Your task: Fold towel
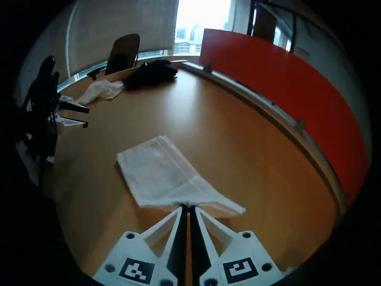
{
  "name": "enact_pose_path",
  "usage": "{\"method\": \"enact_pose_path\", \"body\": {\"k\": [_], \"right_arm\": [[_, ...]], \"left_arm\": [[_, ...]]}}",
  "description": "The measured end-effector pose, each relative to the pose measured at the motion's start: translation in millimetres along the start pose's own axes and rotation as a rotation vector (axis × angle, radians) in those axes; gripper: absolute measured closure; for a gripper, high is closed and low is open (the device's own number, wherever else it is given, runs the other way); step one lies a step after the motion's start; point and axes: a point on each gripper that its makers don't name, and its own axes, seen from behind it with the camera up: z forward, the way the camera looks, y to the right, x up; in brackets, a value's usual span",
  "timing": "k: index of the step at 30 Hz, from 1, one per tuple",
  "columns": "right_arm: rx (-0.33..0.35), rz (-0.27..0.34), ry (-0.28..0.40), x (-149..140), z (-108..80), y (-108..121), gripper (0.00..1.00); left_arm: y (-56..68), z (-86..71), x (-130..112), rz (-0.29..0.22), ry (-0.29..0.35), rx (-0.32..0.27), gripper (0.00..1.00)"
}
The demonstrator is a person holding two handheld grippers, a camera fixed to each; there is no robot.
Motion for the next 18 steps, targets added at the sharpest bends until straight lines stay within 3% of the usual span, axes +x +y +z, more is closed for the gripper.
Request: {"method": "enact_pose_path", "body": {"k": [9, 18], "right_arm": [[0.104, -0.102, 0.025, 47, 24.6, -32, 0.97], [0.238, -0.177, 0.006, 67, 71.1, -84, 0.97]], "left_arm": [[-5.6, -11.3, -3, -0.02, 0.003, 0.015, 0.01], [-12.5, -21.8, -10, -0.029, 0.003, 0.035, 0.01]]}}
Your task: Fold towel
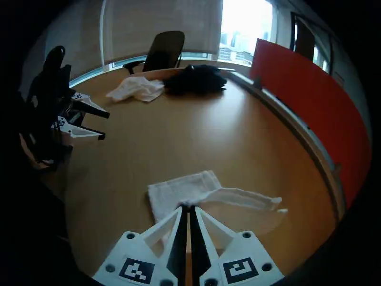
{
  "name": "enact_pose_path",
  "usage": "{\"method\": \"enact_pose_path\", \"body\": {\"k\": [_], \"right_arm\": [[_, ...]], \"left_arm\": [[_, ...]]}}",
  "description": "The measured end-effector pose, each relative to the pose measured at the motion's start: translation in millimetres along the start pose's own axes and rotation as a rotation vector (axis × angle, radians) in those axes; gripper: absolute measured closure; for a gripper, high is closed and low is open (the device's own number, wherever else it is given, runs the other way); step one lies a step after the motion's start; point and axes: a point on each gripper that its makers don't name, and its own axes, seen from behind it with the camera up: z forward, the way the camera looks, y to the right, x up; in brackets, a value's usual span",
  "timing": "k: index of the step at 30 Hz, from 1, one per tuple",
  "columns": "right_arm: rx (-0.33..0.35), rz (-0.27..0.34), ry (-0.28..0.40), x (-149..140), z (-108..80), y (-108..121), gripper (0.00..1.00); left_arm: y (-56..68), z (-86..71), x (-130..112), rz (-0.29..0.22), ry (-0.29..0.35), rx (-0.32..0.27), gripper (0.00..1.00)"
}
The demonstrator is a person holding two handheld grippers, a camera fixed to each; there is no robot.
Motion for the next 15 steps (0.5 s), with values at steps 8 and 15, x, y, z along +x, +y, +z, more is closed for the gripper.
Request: {"method": "enact_pose_path", "body": {"k": [8, 15], "right_arm": [[0.078, -0.007, -0.045, -7, 44.4, -21, 0.97], [0.081, -0.011, -0.054, -9, 47.2, -23, 0.97]], "left_arm": [[-1.9, -1.2, -7, 0.003, -0.007, 0.006, 0.01], [-1.1, 0.7, -6, 0.005, -0.006, 0.002, 0.01]]}}
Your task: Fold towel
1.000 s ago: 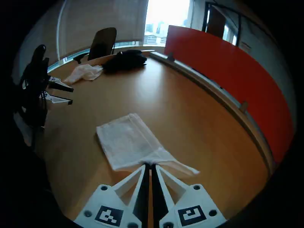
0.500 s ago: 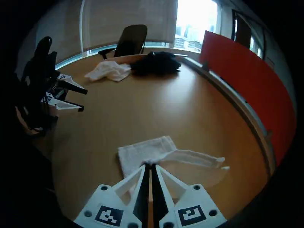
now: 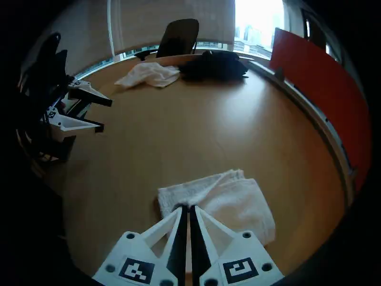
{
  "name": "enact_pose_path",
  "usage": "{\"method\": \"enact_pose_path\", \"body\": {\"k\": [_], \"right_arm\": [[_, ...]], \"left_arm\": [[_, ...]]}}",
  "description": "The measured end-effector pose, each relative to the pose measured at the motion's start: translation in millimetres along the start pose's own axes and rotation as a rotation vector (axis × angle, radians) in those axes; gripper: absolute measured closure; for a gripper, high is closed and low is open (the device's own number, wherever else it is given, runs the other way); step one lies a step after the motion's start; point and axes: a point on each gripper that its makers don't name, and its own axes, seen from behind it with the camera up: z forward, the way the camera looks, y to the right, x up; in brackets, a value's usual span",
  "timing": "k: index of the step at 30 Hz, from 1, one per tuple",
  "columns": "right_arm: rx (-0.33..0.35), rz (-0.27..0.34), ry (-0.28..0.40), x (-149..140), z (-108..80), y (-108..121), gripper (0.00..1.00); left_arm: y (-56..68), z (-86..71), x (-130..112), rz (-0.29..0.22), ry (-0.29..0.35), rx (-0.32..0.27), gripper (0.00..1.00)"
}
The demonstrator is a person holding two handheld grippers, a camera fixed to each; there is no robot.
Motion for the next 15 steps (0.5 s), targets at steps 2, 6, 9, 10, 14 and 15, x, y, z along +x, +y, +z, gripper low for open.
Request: {"method": "enact_pose_path", "body": {"k": [2, 6, 9, 10, 14, 15], "right_arm": [[0.0, 0.001, 0.0, 0.4, -0.6, 0.1, 0.97], [0.001, -0.001, 0.0, 0.4, -0.6, 0.2, 0.95], [0.004, -0.004, 0.003, 0.9, -0.4, -0.4, 0.91], [0.005, -0.005, 0.004, 1.2, -0.2, -0.7, 0.88], [0.012, -0.003, 0.01, 2.4, 0.1, -1.8, 0.68], [0.013, -0.002, 0.011, 2.6, 0.1, -2.2, 0.6]], "left_arm": [[-0.2, 0.4, 0.4, 0.0, 0.0, -0.001, 0.01], [-0.5, 0.5, 0.7, 0.003, -0.001, 0.0, 0.01], [-0.7, 0.3, 0.4, 0.004, -0.002, 0.002, 0.01], [-0.7, 0.2, 0.2, 0.004, -0.002, 0.002, 0.01], [-1.2, -0.1, -0.4, 0.003, -0.004, 0.004, 0.01], [-1.3, -0.2, -0.4, 0.003, -0.004, 0.005, 0.01]]}}
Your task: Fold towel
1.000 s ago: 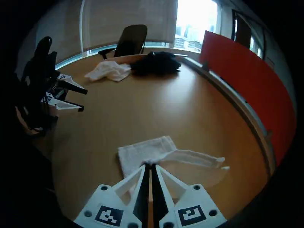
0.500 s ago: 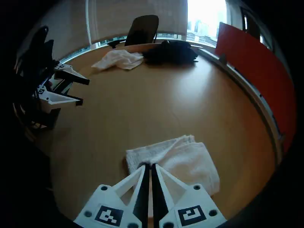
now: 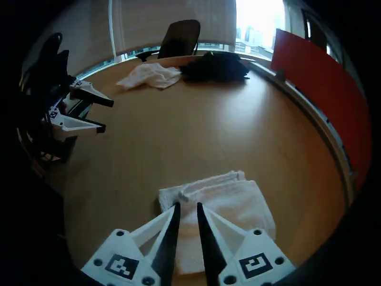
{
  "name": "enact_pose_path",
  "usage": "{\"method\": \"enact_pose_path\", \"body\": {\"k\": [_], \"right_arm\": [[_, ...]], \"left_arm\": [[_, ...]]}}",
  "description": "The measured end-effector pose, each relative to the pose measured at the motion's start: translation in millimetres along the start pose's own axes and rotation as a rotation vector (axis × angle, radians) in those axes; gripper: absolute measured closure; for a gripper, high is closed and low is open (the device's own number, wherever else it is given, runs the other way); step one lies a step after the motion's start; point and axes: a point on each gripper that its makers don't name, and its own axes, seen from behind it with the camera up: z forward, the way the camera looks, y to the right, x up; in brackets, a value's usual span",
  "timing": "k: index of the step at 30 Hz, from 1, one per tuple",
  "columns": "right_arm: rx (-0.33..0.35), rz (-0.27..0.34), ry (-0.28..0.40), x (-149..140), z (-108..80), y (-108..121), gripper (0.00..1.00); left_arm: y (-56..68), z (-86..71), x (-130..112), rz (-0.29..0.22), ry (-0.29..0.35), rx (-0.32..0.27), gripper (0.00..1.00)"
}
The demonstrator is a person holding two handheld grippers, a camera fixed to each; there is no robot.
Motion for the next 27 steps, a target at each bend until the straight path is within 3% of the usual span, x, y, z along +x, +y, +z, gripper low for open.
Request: {"method": "enact_pose_path", "body": {"k": [3, 7, 17, 27], "right_arm": [[0.003, 0.002, 0.002, 0, -0.1, -1, 0.36], [-0.002, 0.001, 0.003, -1, -0.3, -1, 0.22], [-0.039, 0.033, 0.012, -7, -5.3, 2, 0.22], [-0.078, 0.072, -0.01, -33, -13.9, 3, 0.22]], "left_arm": [[-0.1, -0.3, 0, -0.002, 0.001, 0.002, 0.01], [0.1, -0.2, 1, -0.003, 0.003, 0.003, 0.01], [-0.2, 1.3, 3, 0.001, 0.006, 0.0, 0.01], [-1.9, 0.8, 2, 0.006, 0.007, 0.0, 0.01]]}}
